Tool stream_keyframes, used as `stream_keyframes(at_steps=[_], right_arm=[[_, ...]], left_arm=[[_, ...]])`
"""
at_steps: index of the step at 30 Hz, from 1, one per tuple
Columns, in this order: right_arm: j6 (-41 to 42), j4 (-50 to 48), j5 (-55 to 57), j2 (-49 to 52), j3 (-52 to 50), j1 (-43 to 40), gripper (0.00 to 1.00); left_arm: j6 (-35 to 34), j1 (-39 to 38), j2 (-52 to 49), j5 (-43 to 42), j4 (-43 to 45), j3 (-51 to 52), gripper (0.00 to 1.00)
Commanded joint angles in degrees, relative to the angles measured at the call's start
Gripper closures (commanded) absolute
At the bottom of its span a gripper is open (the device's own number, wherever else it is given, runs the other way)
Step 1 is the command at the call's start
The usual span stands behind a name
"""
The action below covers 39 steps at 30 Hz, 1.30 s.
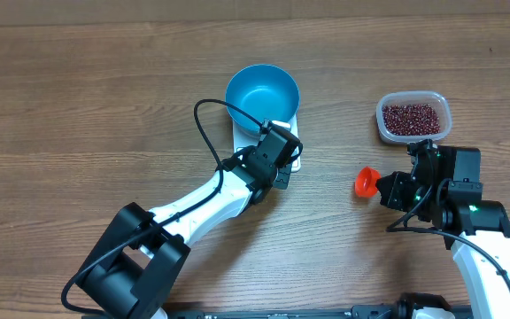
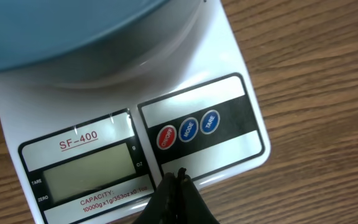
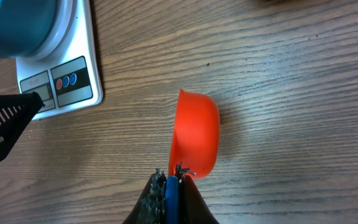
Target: Scoop item into bowl and weigh 150g on scale
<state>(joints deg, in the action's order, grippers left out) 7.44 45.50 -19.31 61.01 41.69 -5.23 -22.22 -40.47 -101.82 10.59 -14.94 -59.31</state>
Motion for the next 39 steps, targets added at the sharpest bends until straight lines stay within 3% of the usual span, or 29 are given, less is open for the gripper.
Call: stream_keyframes(at_steps=[1, 39], right_arm=[[-0.39, -0.37, -0.5, -0.9, 1.88, -0.24, 0.96], [-0.39, -0.61, -0.5, -0.9, 1.88, -0.24, 0.96]], left_arm=[[1.05, -0.04, -0.83, 1.97, 0.46, 0.24, 0.96], [2.58, -0.07, -3.85, 4.42, 4.92, 0.24, 0.96]])
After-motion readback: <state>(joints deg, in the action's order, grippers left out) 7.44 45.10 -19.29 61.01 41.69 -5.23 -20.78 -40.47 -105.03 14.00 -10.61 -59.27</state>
